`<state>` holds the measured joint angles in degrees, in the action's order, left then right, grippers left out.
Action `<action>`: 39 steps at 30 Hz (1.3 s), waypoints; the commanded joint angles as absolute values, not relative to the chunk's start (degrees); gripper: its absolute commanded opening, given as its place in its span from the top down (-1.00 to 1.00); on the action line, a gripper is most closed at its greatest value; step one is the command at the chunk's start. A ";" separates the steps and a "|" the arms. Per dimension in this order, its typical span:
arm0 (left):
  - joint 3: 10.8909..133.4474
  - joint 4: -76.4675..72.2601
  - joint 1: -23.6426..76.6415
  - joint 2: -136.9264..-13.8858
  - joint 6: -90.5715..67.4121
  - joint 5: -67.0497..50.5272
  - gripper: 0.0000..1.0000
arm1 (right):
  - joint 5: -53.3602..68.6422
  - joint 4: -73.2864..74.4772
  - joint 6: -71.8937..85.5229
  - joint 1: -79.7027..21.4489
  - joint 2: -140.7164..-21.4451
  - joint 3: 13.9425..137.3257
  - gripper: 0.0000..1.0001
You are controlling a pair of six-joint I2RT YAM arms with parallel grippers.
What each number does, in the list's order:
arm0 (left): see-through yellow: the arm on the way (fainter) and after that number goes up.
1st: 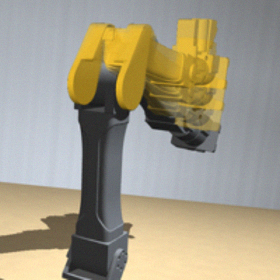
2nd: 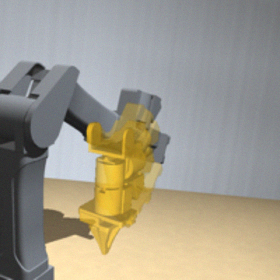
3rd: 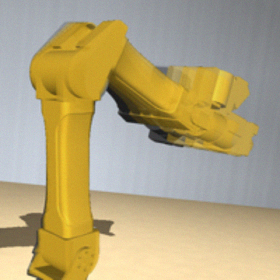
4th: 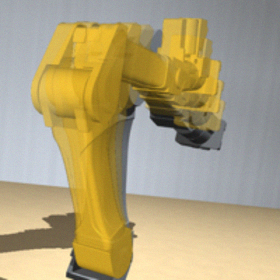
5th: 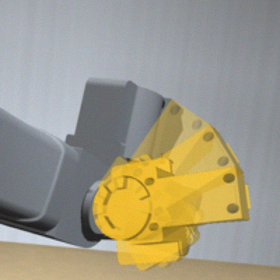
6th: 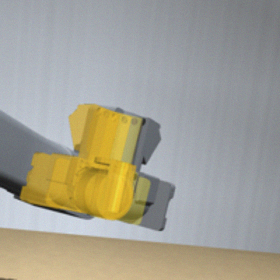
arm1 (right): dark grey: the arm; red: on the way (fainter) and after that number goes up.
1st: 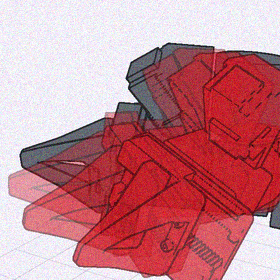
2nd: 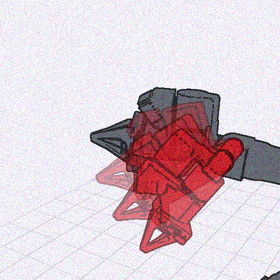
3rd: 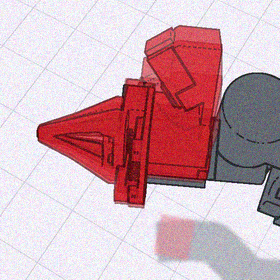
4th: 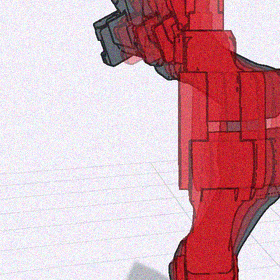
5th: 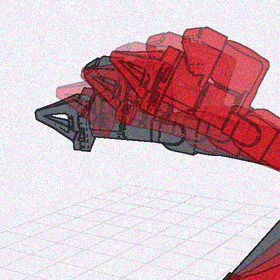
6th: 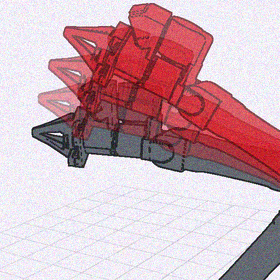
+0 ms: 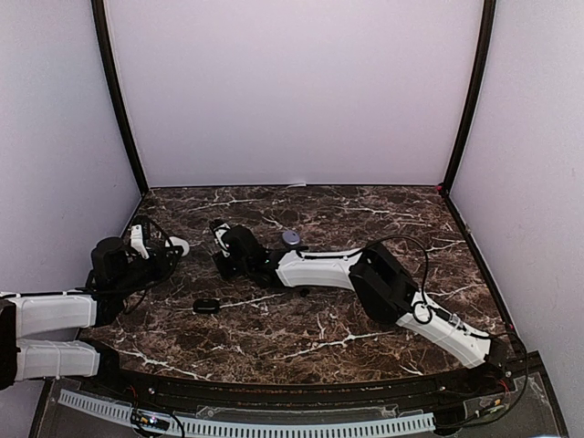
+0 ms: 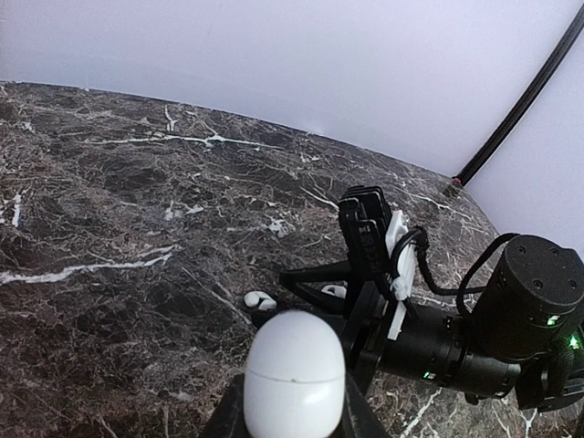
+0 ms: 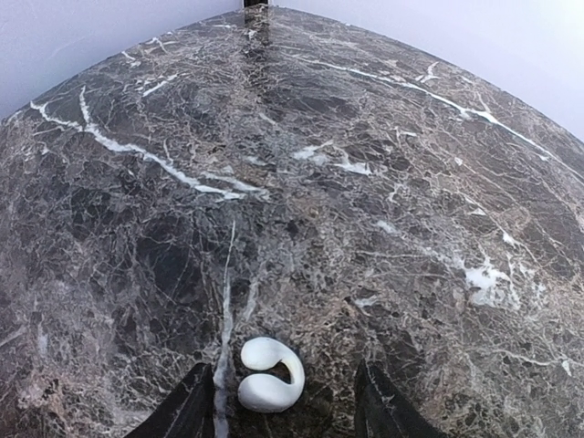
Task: Insert the wireless bluetooth earbuds into the charging case
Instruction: Move the right earbud to the center of the board.
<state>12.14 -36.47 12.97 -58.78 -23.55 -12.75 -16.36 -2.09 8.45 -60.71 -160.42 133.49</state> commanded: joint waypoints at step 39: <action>12.09 -38.41 12.62 -58.93 -21.01 -15.59 0.56 | -21.54 -0.91 13.95 -57.49 -133.26 97.31 0.54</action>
